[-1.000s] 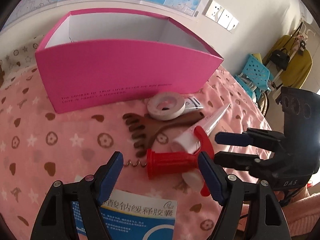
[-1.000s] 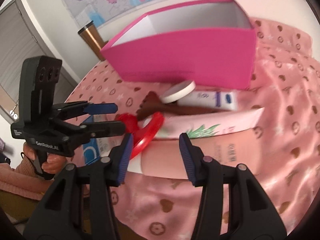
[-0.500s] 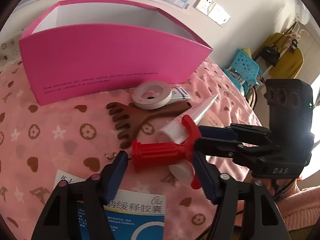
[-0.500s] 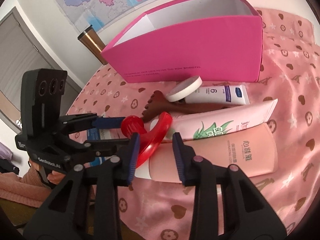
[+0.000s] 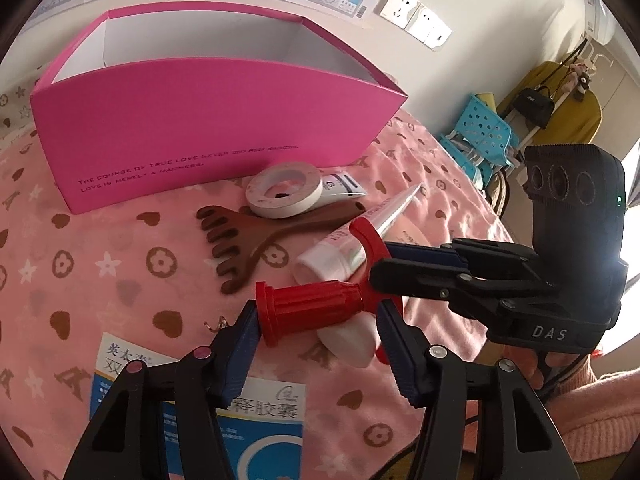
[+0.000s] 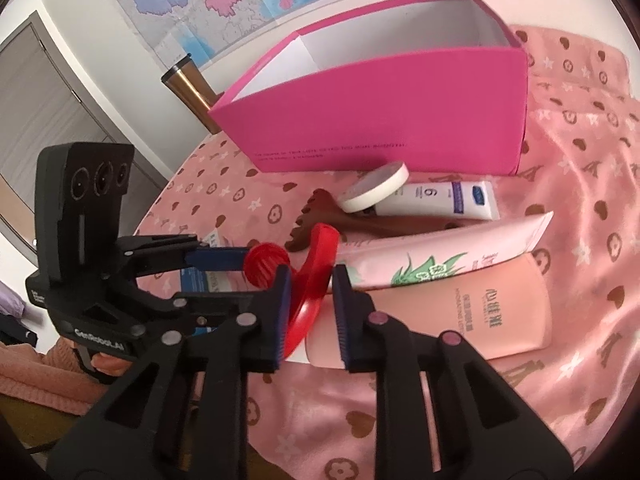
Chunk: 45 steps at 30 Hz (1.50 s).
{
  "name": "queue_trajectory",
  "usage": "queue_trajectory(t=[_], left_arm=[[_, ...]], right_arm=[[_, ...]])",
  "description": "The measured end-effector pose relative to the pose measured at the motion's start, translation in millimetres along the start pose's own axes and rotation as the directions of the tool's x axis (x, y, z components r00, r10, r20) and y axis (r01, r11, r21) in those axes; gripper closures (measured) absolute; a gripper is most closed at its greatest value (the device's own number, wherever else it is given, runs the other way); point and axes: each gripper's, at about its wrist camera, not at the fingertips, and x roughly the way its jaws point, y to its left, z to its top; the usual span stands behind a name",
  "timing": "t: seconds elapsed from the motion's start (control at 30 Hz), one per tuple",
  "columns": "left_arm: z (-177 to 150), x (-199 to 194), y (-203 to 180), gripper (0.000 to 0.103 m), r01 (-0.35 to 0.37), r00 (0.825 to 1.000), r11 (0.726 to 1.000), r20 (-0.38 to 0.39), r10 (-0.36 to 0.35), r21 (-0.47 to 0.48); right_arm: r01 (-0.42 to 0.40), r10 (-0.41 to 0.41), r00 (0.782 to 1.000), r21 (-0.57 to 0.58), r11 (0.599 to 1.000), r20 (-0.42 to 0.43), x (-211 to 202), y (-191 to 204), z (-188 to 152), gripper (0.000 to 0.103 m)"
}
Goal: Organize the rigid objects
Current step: 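Grasp the red corkscrew handle with the right gripper, then carry the red corkscrew with the right gripper into the magenta box and release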
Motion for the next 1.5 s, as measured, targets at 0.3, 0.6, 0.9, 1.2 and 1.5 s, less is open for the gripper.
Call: queue_trajectory(t=[0.3, 0.6, 0.9, 1.2, 1.5], left_arm=[[6.1, -10.3, -8.5, 0.044, 0.004, 1.000, 1.000, 0.025, -0.004, 0.010], [45.2, -29.3, -32.8, 0.044, 0.019, 0.996, 0.996, 0.090, -0.027, 0.090], [88.7, -48.7, -34.9, 0.044, 0.035, 0.985, 0.992, 0.167, -0.055, 0.118], [157.6, -45.5, -23.5, 0.044, 0.017, 0.977, 0.992, 0.211, -0.043, 0.124], [190.4, 22.4, 19.6, 0.043, -0.012, 0.993, 0.999, 0.116, 0.007, 0.045]], right_arm=[[-0.015, 0.015, 1.000, 0.001, 1.000, 0.020, -13.2, 0.2, 10.4, 0.084], [-0.025, 0.030, 0.994, -0.053, 0.998, 0.108, -38.5, 11.9, 45.8, 0.087], [-0.017, 0.039, 0.979, -0.111, 0.994, 0.201, -52.8, 11.2, 81.6, 0.088], [-0.056, 0.083, 0.966, -0.115, 0.992, 0.246, -51.4, -12.8, 146.0, 0.088], [-0.074, 0.076, 0.990, -0.016, 0.997, 0.120, 11.4, -69.1, 177.6, 0.086]])
